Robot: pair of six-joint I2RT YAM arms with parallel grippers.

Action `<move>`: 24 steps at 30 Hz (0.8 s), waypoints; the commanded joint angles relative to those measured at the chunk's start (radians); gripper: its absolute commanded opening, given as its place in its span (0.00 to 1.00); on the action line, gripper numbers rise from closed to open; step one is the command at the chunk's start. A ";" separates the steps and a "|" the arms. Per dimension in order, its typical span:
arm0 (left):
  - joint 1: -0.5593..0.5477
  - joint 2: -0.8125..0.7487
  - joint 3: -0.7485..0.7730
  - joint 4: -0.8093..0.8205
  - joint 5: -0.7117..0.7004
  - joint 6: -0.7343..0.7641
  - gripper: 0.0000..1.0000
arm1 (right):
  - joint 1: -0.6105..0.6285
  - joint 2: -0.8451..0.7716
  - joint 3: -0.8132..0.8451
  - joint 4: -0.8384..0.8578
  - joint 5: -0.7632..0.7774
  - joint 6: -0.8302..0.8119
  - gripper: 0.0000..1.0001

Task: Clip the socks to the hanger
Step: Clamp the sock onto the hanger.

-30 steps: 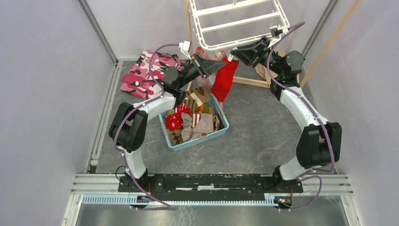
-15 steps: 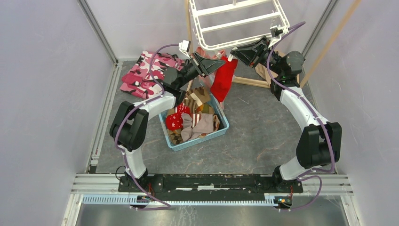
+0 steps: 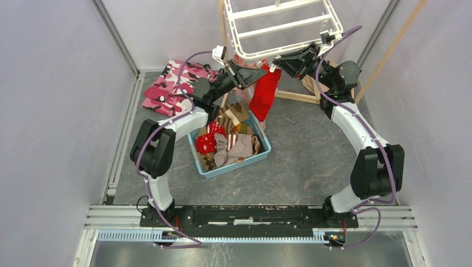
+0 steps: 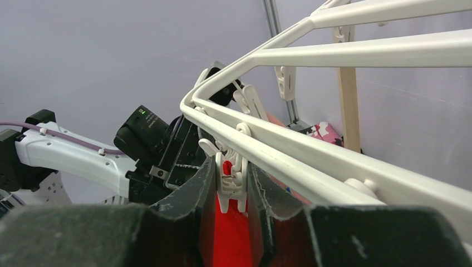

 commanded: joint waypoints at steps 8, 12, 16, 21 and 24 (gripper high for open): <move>0.002 0.056 0.085 0.088 0.037 -0.128 0.02 | 0.010 0.001 -0.008 0.049 -0.078 0.045 0.00; 0.002 0.058 0.089 0.100 0.021 -0.139 0.02 | 0.011 -0.001 -0.006 0.052 -0.081 0.047 0.00; 0.004 0.057 0.104 0.101 0.006 -0.141 0.02 | 0.010 -0.001 -0.006 0.057 -0.084 0.054 0.00; 0.004 0.057 0.112 0.094 -0.021 -0.141 0.02 | 0.010 -0.003 -0.009 0.068 -0.087 0.064 0.00; 0.004 0.060 0.122 0.098 -0.026 -0.144 0.02 | 0.009 -0.003 -0.011 0.071 -0.087 0.068 0.00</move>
